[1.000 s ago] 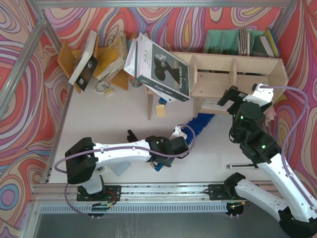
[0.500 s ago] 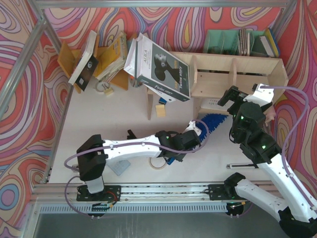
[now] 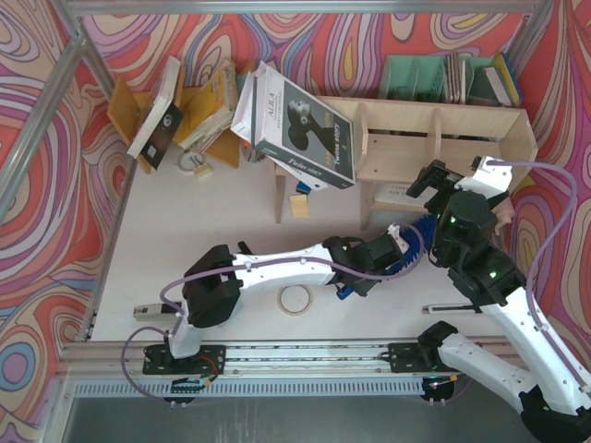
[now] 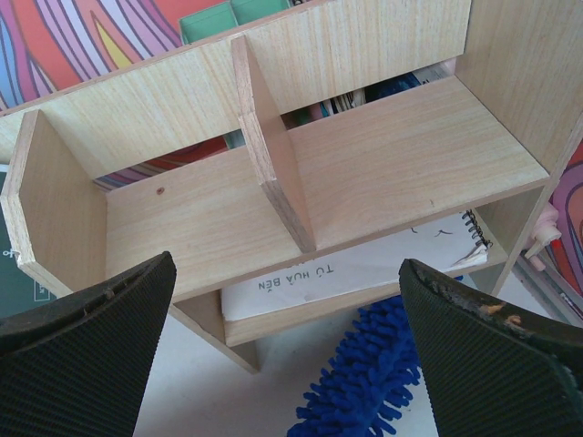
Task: Dust the bookshelf with a duster
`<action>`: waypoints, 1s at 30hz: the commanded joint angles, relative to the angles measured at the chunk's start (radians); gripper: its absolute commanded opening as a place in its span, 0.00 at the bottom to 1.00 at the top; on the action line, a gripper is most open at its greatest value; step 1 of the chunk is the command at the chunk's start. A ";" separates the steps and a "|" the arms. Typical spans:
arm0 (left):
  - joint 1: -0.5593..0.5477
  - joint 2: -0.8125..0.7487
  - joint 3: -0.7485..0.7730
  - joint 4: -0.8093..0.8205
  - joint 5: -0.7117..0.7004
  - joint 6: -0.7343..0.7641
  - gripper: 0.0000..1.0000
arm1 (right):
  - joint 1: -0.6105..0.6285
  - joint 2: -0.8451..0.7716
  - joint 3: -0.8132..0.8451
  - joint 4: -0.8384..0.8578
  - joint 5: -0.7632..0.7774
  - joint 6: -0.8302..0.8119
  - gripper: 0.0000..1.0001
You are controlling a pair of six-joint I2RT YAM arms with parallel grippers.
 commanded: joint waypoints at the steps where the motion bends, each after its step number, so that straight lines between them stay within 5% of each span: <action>1: -0.005 0.035 0.055 0.022 0.042 0.053 0.00 | 0.000 -0.006 0.010 0.005 0.025 -0.013 0.99; 14: -0.009 0.058 -0.003 -0.100 0.036 0.074 0.00 | 0.000 0.009 0.001 0.024 0.026 -0.022 0.99; 30: -0.069 -0.161 -0.107 -0.020 -0.070 0.064 0.00 | 0.000 0.003 -0.004 0.018 0.023 -0.013 0.99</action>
